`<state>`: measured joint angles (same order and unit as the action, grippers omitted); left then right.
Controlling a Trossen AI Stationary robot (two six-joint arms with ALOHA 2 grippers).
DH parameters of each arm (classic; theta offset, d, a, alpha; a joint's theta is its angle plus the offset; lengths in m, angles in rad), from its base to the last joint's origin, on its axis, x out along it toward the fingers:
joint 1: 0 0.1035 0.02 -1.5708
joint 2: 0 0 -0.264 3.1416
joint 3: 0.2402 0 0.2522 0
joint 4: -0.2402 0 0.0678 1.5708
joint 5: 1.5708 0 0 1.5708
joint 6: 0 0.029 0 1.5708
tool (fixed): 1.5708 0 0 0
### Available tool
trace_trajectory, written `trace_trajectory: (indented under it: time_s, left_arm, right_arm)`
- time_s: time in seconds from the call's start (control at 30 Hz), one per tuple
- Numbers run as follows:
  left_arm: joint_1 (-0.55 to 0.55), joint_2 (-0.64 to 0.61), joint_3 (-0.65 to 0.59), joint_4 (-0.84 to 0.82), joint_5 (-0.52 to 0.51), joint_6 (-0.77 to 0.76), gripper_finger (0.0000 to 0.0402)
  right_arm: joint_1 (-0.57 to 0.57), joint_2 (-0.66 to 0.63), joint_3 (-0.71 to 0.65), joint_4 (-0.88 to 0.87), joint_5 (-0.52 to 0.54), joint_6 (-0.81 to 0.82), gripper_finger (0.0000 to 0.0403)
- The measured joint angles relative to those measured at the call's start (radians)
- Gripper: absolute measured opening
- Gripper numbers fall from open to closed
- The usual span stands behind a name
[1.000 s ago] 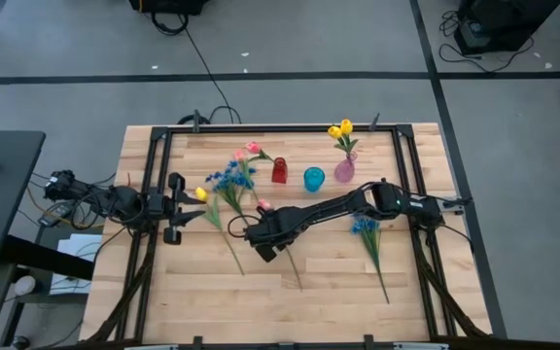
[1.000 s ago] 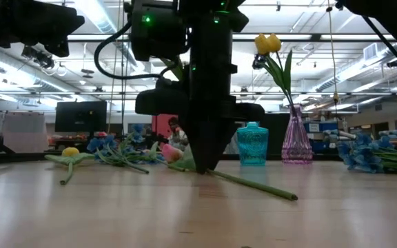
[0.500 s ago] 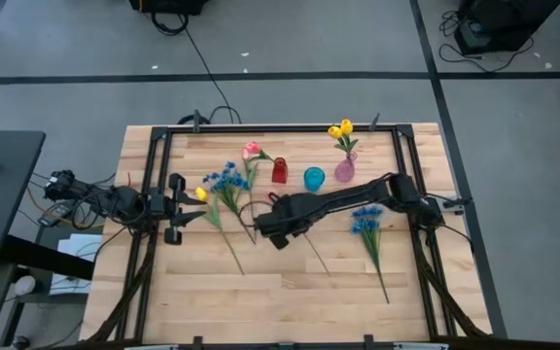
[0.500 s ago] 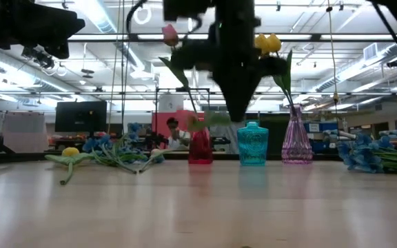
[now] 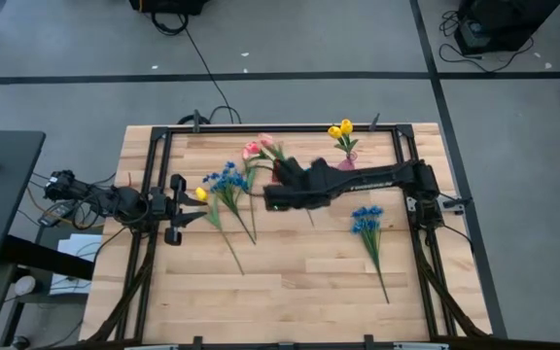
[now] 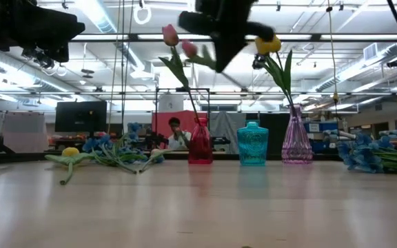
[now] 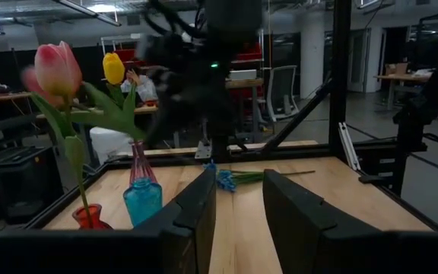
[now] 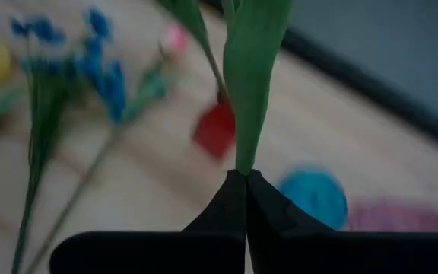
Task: Sort flowers into vase by color
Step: Put the bottom pink tulip into the red vase
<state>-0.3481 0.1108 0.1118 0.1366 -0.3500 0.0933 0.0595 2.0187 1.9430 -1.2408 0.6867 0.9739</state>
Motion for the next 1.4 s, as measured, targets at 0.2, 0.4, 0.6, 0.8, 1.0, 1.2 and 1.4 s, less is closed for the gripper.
trace_trajectory:
  time_s: [0.2,0.4,0.6,0.8,1.0,1.2,1.4]
  left_arm:
    - [0.000,0.000,0.000,-0.001,0.000,0.000,0.0115]
    - [0.000,0.000,0.000,-0.002,0.000,0.003,0.0115]
    - [0.000,0.000,0.000,-0.019,0.000,-0.010,0.0115]
    - [0.000,0.000,0.000,-0.045,0.000,-0.016,0.0115]
    - [0.000,0.000,0.000,-0.074,0.000,-0.033,0.0115]
    - [0.000,0.000,0.000,-0.091,0.003,-0.062,0.0115]
    - [-0.001,0.000,0.000,-0.092,0.012,-0.079,0.0115]
  right_arm:
    - [-0.108,0.006,0.000,0.212,0.122,-0.265,0.0004]
    - [-0.206,-0.001,0.000,0.446,0.098,-0.493,0.0004]
    - [-0.292,-0.001,0.000,0.629,0.008,-0.646,0.0005]
    - [-0.313,-0.001,0.000,0.771,-0.066,-0.732,0.0005]
    - [-0.305,-0.003,0.000,0.742,-0.043,-0.743,0.0005]
    - [-0.277,-0.073,-0.001,0.683,-0.005,-0.730,0.0005]
    - [-0.214,-0.123,-0.121,0.729,0.046,-0.729,0.0004]
